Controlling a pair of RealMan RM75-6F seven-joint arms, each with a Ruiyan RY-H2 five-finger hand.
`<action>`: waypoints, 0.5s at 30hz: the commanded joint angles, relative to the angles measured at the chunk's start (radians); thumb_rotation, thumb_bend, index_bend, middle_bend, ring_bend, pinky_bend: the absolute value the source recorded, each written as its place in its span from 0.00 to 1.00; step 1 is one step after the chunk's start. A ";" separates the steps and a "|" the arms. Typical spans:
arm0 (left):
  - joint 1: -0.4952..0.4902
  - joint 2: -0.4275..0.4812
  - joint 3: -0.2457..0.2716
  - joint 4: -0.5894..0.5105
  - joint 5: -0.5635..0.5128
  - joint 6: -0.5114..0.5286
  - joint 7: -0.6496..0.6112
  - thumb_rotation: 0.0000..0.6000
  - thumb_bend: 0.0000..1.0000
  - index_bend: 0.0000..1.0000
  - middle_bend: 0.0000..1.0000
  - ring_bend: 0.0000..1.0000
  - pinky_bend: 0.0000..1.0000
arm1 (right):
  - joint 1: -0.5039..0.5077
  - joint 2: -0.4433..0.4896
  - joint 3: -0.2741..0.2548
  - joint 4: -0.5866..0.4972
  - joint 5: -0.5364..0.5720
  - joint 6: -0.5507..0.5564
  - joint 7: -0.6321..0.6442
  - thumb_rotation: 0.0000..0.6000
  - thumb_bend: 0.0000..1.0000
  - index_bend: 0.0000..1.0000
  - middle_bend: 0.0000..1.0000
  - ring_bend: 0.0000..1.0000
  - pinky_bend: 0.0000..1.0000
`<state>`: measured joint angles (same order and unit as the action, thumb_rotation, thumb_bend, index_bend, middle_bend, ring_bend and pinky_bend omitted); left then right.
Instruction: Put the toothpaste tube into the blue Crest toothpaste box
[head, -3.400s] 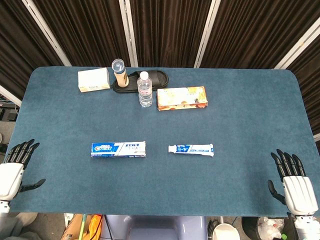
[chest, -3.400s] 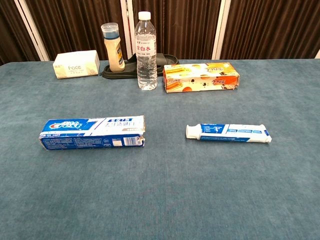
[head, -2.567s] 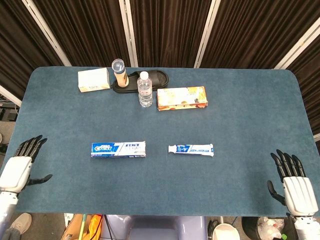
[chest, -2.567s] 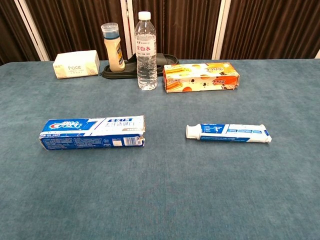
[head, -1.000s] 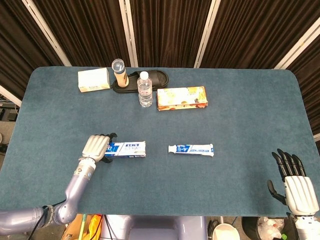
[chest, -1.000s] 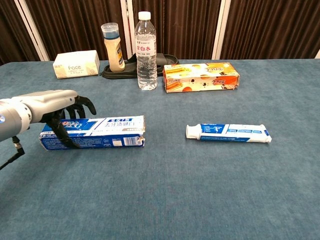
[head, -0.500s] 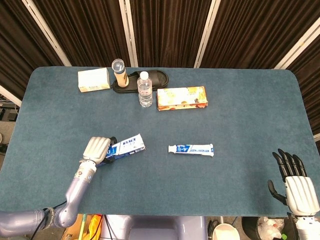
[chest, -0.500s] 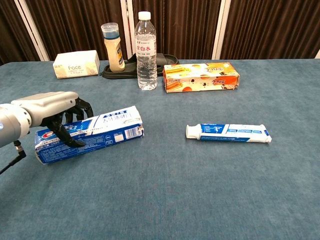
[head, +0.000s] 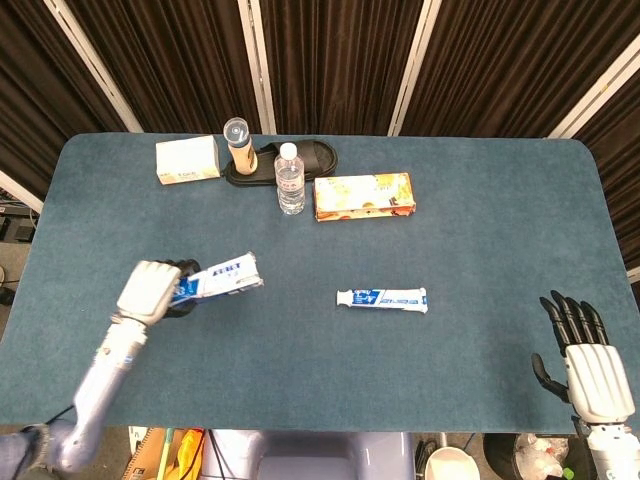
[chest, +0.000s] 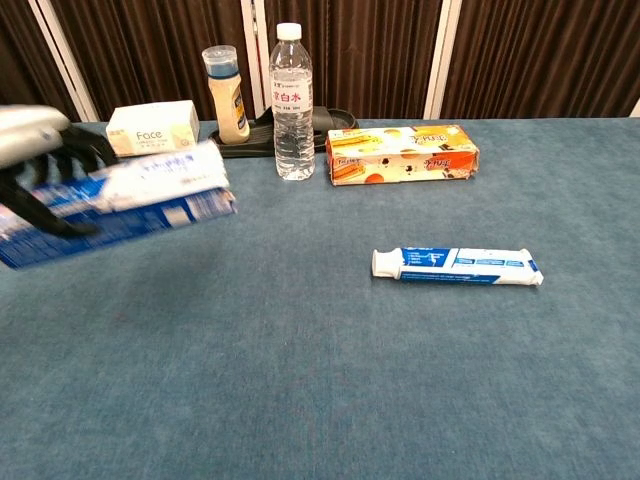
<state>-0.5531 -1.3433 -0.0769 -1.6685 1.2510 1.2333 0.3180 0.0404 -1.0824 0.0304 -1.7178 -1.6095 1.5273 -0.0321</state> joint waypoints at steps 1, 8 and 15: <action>0.062 0.099 0.031 0.002 0.114 0.086 -0.132 1.00 0.34 0.38 0.56 0.53 0.59 | 0.048 0.004 0.024 -0.056 0.029 -0.071 -0.080 1.00 0.43 0.00 0.06 0.00 0.00; 0.110 0.184 0.029 -0.027 0.183 0.155 -0.236 1.00 0.34 0.38 0.56 0.53 0.59 | 0.175 -0.033 0.084 -0.209 0.219 -0.284 -0.317 1.00 0.43 0.00 0.09 0.00 0.00; 0.121 0.211 0.008 -0.049 0.210 0.177 -0.272 1.00 0.33 0.38 0.56 0.53 0.58 | 0.312 -0.185 0.151 -0.241 0.464 -0.389 -0.550 1.00 0.43 0.02 0.10 0.00 0.00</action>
<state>-0.4341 -1.1352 -0.0661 -1.7153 1.4601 1.4098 0.0504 0.2854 -1.1919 0.1426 -1.9387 -1.2468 1.1844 -0.4879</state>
